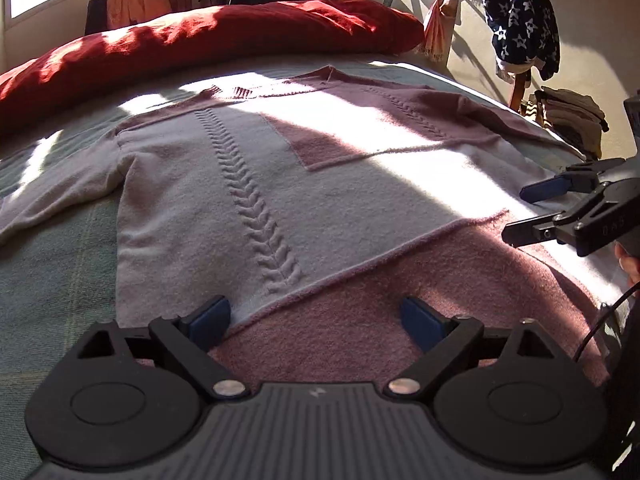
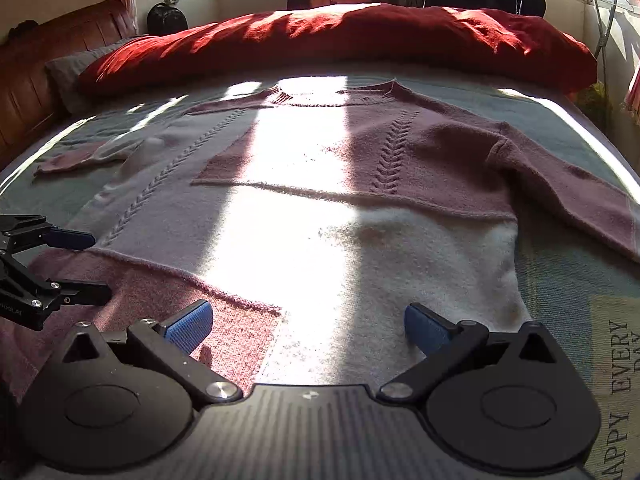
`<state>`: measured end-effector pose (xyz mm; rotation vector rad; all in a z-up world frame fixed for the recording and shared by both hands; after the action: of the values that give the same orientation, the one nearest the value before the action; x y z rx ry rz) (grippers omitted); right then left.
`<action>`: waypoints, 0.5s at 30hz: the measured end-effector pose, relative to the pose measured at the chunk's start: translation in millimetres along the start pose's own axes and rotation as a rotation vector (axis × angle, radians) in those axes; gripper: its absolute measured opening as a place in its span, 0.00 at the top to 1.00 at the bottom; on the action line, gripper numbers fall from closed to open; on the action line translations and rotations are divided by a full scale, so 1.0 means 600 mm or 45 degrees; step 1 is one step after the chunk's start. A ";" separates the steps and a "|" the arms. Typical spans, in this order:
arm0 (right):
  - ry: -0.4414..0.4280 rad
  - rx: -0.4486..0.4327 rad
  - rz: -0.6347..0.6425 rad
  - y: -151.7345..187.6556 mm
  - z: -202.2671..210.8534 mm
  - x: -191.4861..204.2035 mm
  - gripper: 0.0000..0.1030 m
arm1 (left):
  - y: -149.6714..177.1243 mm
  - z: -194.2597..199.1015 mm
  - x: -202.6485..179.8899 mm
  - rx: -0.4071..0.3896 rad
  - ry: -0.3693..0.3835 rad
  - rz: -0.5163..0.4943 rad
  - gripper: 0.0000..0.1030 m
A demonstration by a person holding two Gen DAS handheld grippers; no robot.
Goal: Fold clothes
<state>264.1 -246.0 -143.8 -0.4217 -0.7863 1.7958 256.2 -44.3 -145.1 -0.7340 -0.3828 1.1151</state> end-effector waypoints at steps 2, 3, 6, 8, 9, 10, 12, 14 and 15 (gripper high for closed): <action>0.011 0.026 0.030 0.008 -0.010 0.003 0.00 | -0.006 -0.005 0.005 0.034 0.028 0.003 0.08; 0.007 0.055 0.031 0.008 -0.013 0.002 0.00 | -0.009 -0.009 0.008 0.054 0.043 0.007 0.08; -0.008 0.149 0.025 0.006 -0.021 0.000 0.00 | -0.020 -0.020 0.017 0.113 0.090 0.020 0.07; -0.006 0.211 0.022 0.003 -0.026 0.000 0.00 | -0.023 -0.026 0.020 0.143 0.112 0.056 0.03; 0.003 0.241 0.021 0.002 -0.029 0.001 0.00 | -0.022 -0.028 0.018 0.155 0.112 0.050 0.02; 0.012 0.272 0.019 0.000 -0.032 0.002 0.00 | -0.021 -0.030 0.015 0.170 0.107 0.030 0.01; 0.029 0.323 0.007 -0.002 -0.039 0.004 0.00 | -0.019 -0.025 0.015 0.216 0.103 0.038 0.01; 0.042 0.368 0.001 -0.003 -0.040 0.005 0.00 | -0.018 -0.017 0.016 0.267 0.101 0.060 0.01; 0.048 0.390 -0.001 -0.004 -0.040 0.006 0.00 | -0.017 -0.013 0.017 0.292 0.100 0.071 0.01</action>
<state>279.5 -235.0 -159.3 -0.2514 -0.4739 1.8643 271.8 -39.8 -144.3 -0.5865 -0.1650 1.1565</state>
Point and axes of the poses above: each gripper's, at about its wrist camera, not at the fingertips, and z roughly against the way its jaws point, x to its left, y to its underside, the point moved 9 cm from there along -z, roughly the way its jaws point, and after that the axes turned 2 degrees about z, right-handed, at the moved point
